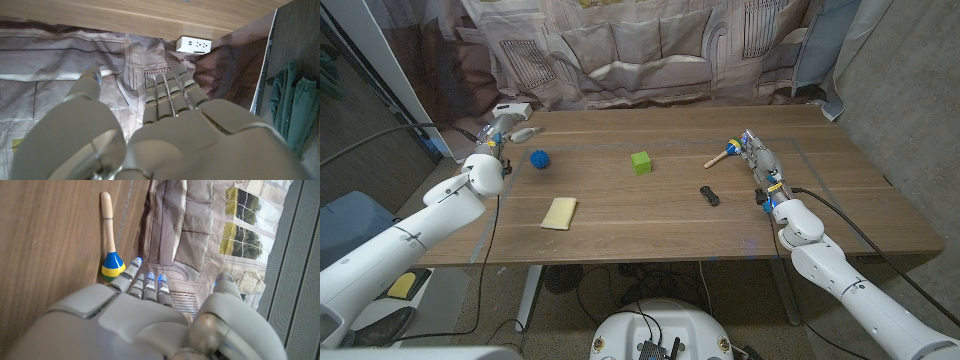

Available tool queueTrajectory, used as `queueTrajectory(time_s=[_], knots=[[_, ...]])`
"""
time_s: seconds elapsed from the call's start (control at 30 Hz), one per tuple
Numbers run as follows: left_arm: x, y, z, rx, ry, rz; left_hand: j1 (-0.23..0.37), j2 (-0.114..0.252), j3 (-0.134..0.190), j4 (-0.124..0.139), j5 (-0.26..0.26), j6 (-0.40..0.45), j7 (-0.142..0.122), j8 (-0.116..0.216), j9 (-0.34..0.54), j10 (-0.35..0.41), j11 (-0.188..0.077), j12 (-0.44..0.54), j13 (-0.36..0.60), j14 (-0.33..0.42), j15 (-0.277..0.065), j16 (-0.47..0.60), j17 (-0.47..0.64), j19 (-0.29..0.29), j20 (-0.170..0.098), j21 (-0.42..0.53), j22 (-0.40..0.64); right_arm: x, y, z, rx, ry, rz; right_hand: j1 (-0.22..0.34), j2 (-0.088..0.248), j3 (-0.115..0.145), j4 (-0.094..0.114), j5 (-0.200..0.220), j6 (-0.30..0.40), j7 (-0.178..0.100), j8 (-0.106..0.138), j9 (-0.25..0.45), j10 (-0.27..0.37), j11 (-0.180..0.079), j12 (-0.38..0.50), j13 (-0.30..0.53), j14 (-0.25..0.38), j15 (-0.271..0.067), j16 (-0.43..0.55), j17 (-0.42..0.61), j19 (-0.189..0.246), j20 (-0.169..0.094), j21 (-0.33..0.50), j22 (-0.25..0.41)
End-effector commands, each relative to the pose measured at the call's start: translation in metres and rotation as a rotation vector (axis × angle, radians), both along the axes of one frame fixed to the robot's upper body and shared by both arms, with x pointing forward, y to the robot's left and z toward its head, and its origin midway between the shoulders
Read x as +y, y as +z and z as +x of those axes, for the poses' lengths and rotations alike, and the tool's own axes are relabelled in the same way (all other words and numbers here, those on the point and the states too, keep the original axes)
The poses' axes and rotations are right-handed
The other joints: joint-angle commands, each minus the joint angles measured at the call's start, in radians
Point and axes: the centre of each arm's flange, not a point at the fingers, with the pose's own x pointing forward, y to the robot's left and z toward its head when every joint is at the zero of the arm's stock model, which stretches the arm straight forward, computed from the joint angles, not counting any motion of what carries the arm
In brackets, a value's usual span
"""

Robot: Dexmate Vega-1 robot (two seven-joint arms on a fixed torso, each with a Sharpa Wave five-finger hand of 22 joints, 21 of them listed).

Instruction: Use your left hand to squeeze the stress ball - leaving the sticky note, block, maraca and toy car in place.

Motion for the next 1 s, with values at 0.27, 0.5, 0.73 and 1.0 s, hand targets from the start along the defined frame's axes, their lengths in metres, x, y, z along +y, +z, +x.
queueTrajectory(time_s=[0.27,0.5,0.73,1.0], knots=[[0.004,0.015,0.01,0.167,0.056,0.075,0.015,-0.016,-0.009,0.003,-0.001,-0.009,-0.004,0.003,0.002,-0.013,0.004,-0.007,0.004,-0.014,0.003,-0.003,0.003,-0.008,-0.003,-0.003,0.002,0.004,0.0,-0.002,0.001,-0.002,-0.006,-0.001,0.009,0.002,-0.005,-0.001,0.006,-0.002,0.003,0.002,0.005,0.0,0.0,0.004,0.008,0.009,0.002,0.003,0.007,0.01,-0.001,0.006],[0.002,0.02,0.015,0.208,0.08,0.118,0.014,-0.025,-0.016,0.006,-0.001,-0.013,-0.006,0.003,0.002,-0.021,0.003,-0.01,0.004,-0.019,0.001,-0.003,0.003,-0.006,-0.003,-0.003,0.002,0.005,-0.001,-0.003,0.002,-0.001,-0.003,-0.001,0.01,0.002,-0.005,-0.001,0.007,-0.003,0.003,0.002,0.005,0.001,-0.001,0.005,0.01,0.01,0.003,0.003,0.008,0.012,-0.001,0.006],[-0.001,0.025,0.019,0.211,0.127,0.172,0.013,-0.044,-0.029,0.009,0.003,-0.025,-0.027,0.002,0.002,-0.035,-0.017,-0.015,0.005,-0.025,0.003,-0.002,0.003,-0.011,0.004,-0.005,0.001,0.005,-0.002,-0.002,0.009,-0.006,0.0,-0.001,0.01,0.002,-0.005,-0.001,0.008,-0.004,0.003,0.003,0.005,0.0,-0.001,0.005,0.011,0.012,0.003,0.004,0.008,0.013,-0.001,0.006],[-0.005,0.029,0.027,0.248,0.144,0.238,0.058,-0.075,-0.037,-0.002,0.02,-0.055,-0.043,0.001,0.002,-0.068,-0.033,-0.024,0.005,-0.059,-0.021,-0.008,0.003,-0.022,-0.014,-0.01,0.001,0.007,-0.002,-0.003,0.001,-0.013,-0.002,-0.001,0.01,0.002,-0.006,-0.001,0.011,-0.007,0.003,0.003,0.005,-0.004,-0.001,0.005,0.012,0.011,0.003,0.004,0.008,0.014,-0.002,0.006]])
